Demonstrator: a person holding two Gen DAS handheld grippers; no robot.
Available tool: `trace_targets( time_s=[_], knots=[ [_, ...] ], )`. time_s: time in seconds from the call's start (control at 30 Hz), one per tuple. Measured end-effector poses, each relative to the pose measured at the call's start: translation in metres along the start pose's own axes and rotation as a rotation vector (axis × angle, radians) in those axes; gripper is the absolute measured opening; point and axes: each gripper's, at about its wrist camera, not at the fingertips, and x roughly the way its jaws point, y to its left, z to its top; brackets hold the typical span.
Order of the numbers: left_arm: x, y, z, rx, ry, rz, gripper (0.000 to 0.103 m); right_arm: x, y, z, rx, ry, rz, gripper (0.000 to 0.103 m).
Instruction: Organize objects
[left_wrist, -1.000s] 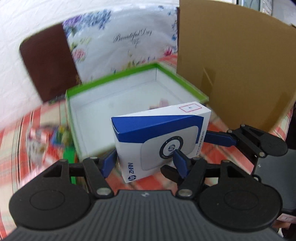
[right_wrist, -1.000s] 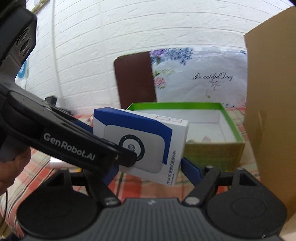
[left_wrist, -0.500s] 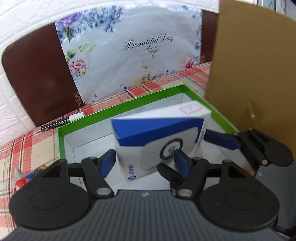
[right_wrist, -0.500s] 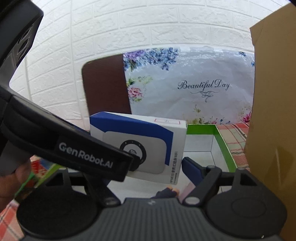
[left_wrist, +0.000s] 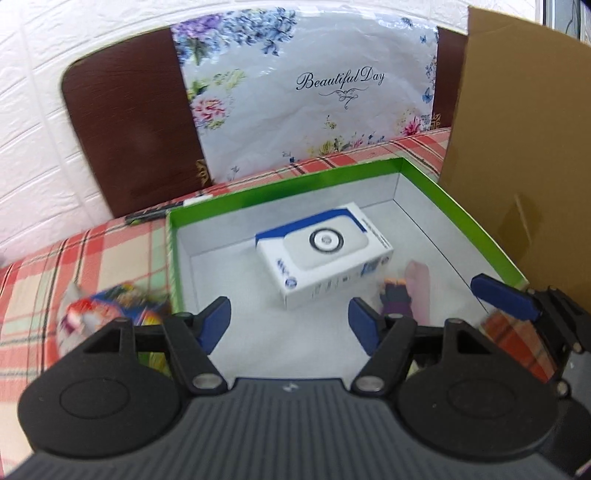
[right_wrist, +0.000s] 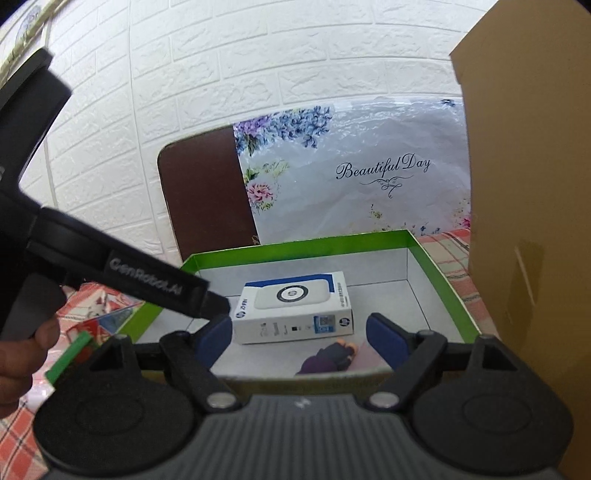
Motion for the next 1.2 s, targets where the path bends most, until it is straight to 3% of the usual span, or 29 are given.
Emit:
trace_targets(
  time_s=[0.2,0.3,0.4,0.47,0.73,0.97,1.1,1.2],
  knots=[
    [-0.042,0.007,-0.044,-0.007,-0.008,-0.010,0.072,-0.038,0.018,-0.019,0.032,0.007,0.031,0.083],
    [-0.053,0.014,-0.072,0.006,0.013,-0.012,0.072,-0.045,0.029,-0.033,0.032,0.064,0.059,0.082],
    [-0.062,0.032,-0.099,-0.016,0.045,-0.008,0.072,-0.048,0.045,-0.050,0.025,0.145,0.104,0.075],
    [-0.065,0.050,-0.115,-0.049,0.069,0.005,0.072,-0.047,0.058,-0.060,0.008,0.192,0.145,0.064],
    [-0.067,0.139,-0.165,-0.288,0.147,0.050,0.072,-0.034,0.124,-0.076,-0.117,0.295,0.308,0.051],
    [-0.067,0.200,-0.162,-0.449,0.106,0.030,0.072,-0.012,0.188,-0.076,-0.273,0.312,0.406,0.050],
    [-0.054,0.216,-0.149,-0.461,0.088,0.010,0.072,0.002,0.220,-0.069,-0.410,0.230,0.351,0.056],
    [-0.041,0.224,-0.144,-0.480,0.094,-0.039,0.078,0.029,0.234,-0.066,-0.449,0.254,0.317,0.064]
  ],
)
